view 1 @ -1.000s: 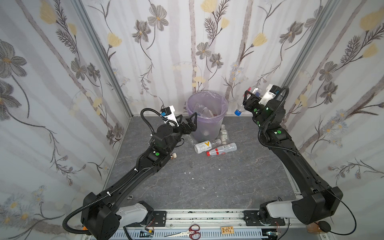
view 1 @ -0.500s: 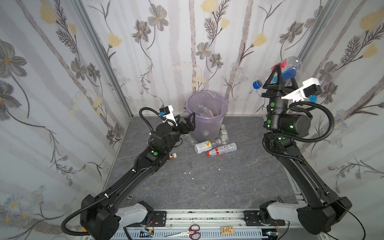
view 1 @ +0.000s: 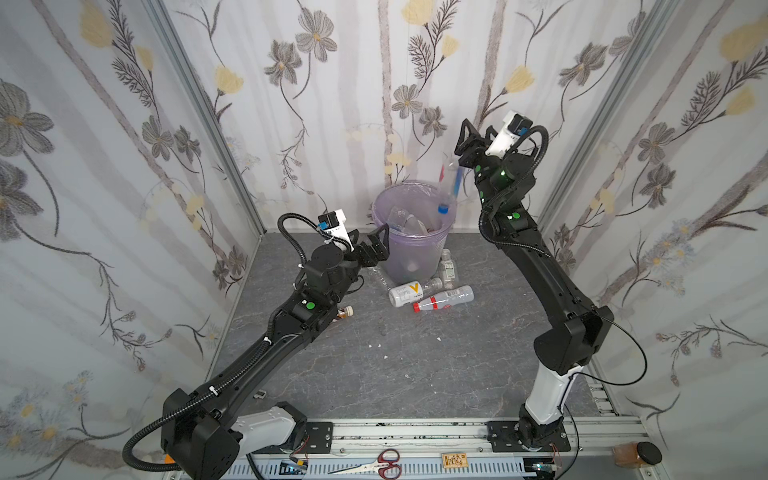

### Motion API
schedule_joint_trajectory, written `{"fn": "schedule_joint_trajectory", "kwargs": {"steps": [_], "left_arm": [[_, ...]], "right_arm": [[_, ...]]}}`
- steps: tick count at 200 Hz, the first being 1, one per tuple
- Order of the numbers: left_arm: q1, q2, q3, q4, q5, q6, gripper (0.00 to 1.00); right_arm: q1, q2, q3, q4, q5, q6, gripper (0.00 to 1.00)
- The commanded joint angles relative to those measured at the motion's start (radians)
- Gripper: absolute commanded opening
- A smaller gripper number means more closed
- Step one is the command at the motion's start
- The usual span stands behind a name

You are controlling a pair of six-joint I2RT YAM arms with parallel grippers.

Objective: Throw the plastic bottles in the bin
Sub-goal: 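Open the right gripper over the bin while the left gripper draws back, then withdraw the right gripper while the left gripper moves to the brown Nescafe bottle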

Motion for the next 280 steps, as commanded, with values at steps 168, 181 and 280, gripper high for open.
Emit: {"fn": "schedule_joint_trajectory", "kwargs": {"steps": [168,181,280], "left_arm": [[0.025,0.046,0.085,-0.237,0.06,-0.074,1.0],[0.033,0.048,0.099,-0.315,0.058,-0.05,1.0],[0.148,0.205,0.182,-0.894,-0.049,0.073,1.0]], "right_arm": [[0.002,-0.252,-0.257,-0.125,-0.058,-0.01,1.0],[0.003,-0.305,-0.338,-0.106,-0.059,-0.012,1.0],[0.003,-0.691,-0.98,-0.053,-0.067,-0.016,1.0]]}}
